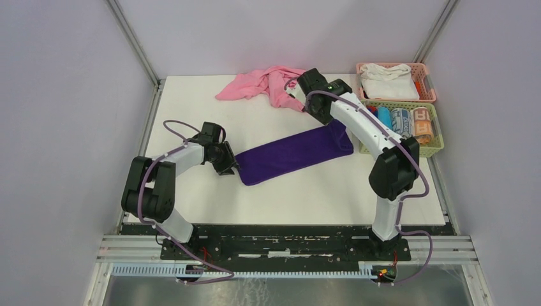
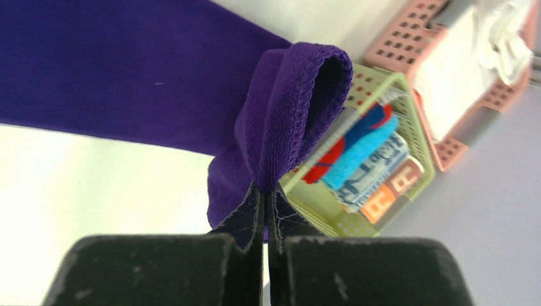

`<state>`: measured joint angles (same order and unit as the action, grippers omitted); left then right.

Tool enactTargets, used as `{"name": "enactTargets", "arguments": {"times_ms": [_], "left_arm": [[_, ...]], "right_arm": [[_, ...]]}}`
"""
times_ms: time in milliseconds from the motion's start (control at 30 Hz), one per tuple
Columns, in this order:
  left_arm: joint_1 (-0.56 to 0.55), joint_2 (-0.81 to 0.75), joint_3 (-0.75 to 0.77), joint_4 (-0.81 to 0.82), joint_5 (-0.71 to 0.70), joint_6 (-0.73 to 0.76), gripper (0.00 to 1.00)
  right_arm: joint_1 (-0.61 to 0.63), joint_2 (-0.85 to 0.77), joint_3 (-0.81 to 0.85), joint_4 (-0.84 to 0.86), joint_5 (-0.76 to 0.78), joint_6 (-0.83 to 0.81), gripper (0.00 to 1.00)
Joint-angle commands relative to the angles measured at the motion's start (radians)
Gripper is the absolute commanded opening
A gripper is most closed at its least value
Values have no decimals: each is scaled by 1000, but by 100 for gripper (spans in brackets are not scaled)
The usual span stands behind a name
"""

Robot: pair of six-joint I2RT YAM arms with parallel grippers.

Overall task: Roll the towels
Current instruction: Fold the towel at the center of the board.

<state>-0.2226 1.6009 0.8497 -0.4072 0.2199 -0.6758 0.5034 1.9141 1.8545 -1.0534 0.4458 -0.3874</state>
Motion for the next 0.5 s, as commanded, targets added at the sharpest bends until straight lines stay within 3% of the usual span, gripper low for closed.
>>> {"name": "enactTargets", "arguments": {"times_ms": [0, 267, 467], "left_arm": [[-6, 18, -5, 48, 6, -31, 43], [-14, 35, -17, 62, -4, -31, 35], [-18, 28, -18, 64, -4, -31, 30]], "right_arm": [[51, -48, 86, -75, -182, 87, 0], [130, -19, 155, -86, -466, 196, 0], [196, 40, 174, -76, -525, 247, 0]]}}
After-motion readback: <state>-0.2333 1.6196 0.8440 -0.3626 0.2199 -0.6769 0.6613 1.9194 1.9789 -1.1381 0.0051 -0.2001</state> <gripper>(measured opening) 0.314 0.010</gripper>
